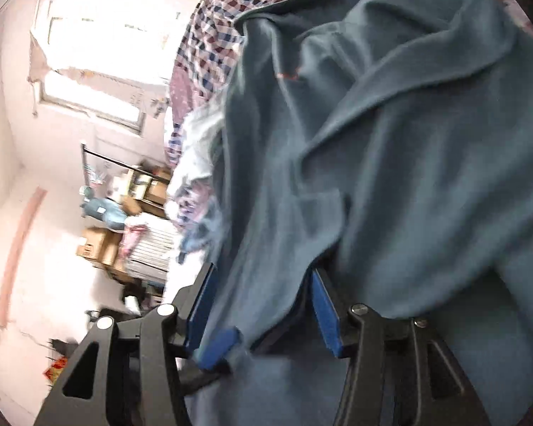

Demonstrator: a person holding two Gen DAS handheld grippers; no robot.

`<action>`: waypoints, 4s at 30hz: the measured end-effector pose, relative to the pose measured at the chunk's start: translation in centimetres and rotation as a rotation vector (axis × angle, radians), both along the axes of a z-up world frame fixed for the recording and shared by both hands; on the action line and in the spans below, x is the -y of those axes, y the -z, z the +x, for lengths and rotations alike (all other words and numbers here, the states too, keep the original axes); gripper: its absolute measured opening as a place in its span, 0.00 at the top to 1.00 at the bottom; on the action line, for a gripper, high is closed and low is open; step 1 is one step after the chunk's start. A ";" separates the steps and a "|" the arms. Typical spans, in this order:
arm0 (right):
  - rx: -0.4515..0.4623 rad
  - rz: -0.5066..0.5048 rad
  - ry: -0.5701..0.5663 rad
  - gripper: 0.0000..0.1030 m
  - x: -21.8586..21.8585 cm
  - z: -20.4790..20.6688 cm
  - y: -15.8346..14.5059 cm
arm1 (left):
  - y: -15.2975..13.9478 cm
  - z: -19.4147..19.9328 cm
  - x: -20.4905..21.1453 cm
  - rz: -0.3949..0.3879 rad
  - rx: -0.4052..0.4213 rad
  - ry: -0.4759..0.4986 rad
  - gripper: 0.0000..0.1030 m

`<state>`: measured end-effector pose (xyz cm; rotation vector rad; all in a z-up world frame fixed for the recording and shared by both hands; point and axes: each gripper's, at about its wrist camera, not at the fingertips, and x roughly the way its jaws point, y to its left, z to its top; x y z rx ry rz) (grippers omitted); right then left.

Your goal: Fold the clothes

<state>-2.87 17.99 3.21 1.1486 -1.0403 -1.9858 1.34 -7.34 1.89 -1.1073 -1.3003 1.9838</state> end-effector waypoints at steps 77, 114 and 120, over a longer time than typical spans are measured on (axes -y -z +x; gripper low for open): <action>-0.665 0.711 -0.432 0.96 8.0 8.8 -6.4 | 0.8 -2.5 -1.1 0.103 0.111 -0.020 0.28; -0.429 0.985 0.004 0.47 -6.5 4.7 -5.1 | -6.5 -1.2 7.2 -0.124 -0.146 -0.325 0.99; -0.415 0.986 -0.030 0.47 -5.4 4.5 -4.4 | -5.8 -0.5 11.4 -0.156 -0.124 -0.432 0.99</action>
